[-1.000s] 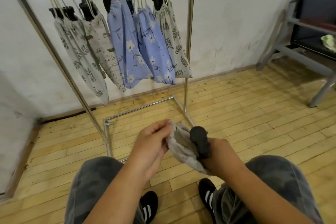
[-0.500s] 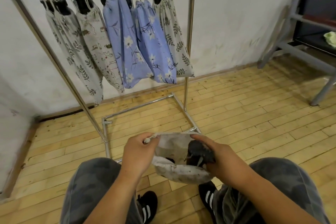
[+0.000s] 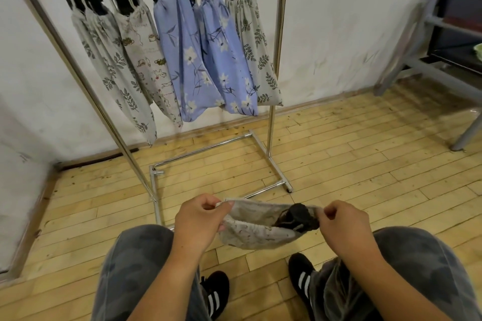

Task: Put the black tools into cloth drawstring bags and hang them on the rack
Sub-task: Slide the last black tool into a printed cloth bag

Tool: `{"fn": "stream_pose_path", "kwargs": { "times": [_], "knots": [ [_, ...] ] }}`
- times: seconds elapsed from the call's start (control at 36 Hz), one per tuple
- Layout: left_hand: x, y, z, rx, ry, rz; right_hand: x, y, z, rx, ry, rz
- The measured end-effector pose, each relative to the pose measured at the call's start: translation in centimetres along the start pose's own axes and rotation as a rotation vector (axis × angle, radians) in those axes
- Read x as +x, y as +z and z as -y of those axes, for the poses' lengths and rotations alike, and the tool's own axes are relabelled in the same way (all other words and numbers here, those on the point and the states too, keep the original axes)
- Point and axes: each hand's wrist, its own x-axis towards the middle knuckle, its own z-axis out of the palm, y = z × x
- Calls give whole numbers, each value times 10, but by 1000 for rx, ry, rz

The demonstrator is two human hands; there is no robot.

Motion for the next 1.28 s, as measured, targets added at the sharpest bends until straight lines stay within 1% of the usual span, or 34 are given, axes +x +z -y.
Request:
{"fn": "stream_pose_path", "kwargs": {
  "times": [0.08,0.14,0.17,0.22,0.28,0.33,0.39,0.47,0.53,0.58,0.69,0.78,0.83,0.92,1.0,1.06,1.14,1.22,1.28],
  "knots": [
    [0,-1,1,-8,-6,116,3,-1,-4,0,14,47],
    [-2,0,-1,4,-8,194,5,-1,-4,63,3,86],
    [-4,1,-3,9,-5,233,5,0,-3,154,16,99],
    [-7,5,-7,-1,-7,282,6,2,0,424,89,135],
    [-10,10,-11,-24,-5,298,6,4,5,724,208,204],
    [-15,15,-16,-32,11,303,4,3,13,969,318,277],
    [-22,21,-24,-39,41,313,-1,1,23,1111,342,342],
    [-35,32,-34,6,84,343,-9,-1,37,1220,303,446],
    [-39,40,-32,65,123,326,-12,-1,43,1216,293,488],
    [-40,44,-30,144,178,273,-13,0,46,1190,286,503],
    [-40,44,-28,95,196,165,-11,-3,42,1149,256,502],
    [-34,39,-23,55,180,75,-9,-7,37,964,181,439],
    [-29,35,-22,68,191,52,-7,-9,34,865,150,391],
    [-24,29,-24,127,228,26,-6,-11,31,809,142,353],
    [-21,27,-24,192,311,-24,-6,-11,32,810,134,379],
    [-20,28,-27,202,335,-23,-7,-10,34,871,147,427],
    [-25,30,-38,135,283,32,-9,-9,41,969,167,479],
    [-32,33,-51,120,277,127,-11,-8,45,957,132,503],
    [-35,35,-55,204,336,190,-13,-11,47,918,98,504]
  ]
}}
